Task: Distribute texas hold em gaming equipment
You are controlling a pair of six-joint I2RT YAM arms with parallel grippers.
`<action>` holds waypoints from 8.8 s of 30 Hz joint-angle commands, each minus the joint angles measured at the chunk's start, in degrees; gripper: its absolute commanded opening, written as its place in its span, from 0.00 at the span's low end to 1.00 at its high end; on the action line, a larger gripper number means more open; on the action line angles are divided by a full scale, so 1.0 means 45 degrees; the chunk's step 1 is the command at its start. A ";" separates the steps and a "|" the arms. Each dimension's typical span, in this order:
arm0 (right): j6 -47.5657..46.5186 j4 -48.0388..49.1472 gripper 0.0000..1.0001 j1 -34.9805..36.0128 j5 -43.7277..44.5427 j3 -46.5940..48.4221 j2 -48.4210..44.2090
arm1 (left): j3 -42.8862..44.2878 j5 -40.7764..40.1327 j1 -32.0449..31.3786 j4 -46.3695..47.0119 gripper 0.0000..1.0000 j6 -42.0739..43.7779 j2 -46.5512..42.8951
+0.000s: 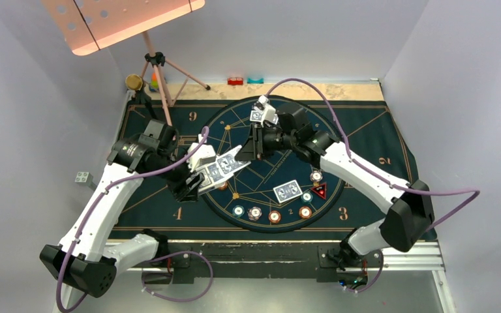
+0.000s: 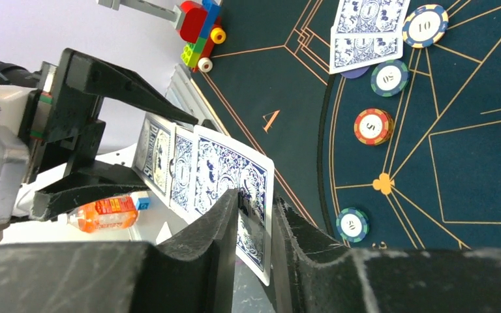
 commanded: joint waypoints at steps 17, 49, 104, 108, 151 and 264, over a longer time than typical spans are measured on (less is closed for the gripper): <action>-0.0439 -0.1357 0.09 -0.2186 0.1153 -0.3680 -0.3966 | 0.0377 0.0644 -0.0026 0.0122 0.00 0.0237 -0.0034; -0.1129 -0.4243 0.59 -0.2824 0.6157 -0.3561 -0.3017 | 0.0368 0.0945 -0.0034 0.0082 0.00 0.0218 -0.0106; 0.0955 0.0965 0.75 0.1218 -0.0326 0.0414 0.0683 | 0.0719 0.0952 -0.0036 0.0078 0.00 0.0109 0.0056; 0.0835 0.0768 0.71 0.1158 -0.0049 0.0295 0.0472 | 0.0690 0.0971 -0.0036 0.0083 0.00 0.0120 0.0036; -0.0695 -0.1675 0.18 0.0789 0.2347 0.1662 -0.0778 | 0.0582 0.0989 -0.0036 0.0071 0.00 0.0159 -0.0052; -0.1097 -0.2356 0.91 0.0144 0.2565 0.2842 -0.0111 | -0.0003 0.0932 -0.0036 -0.0783 0.00 0.0725 -0.0625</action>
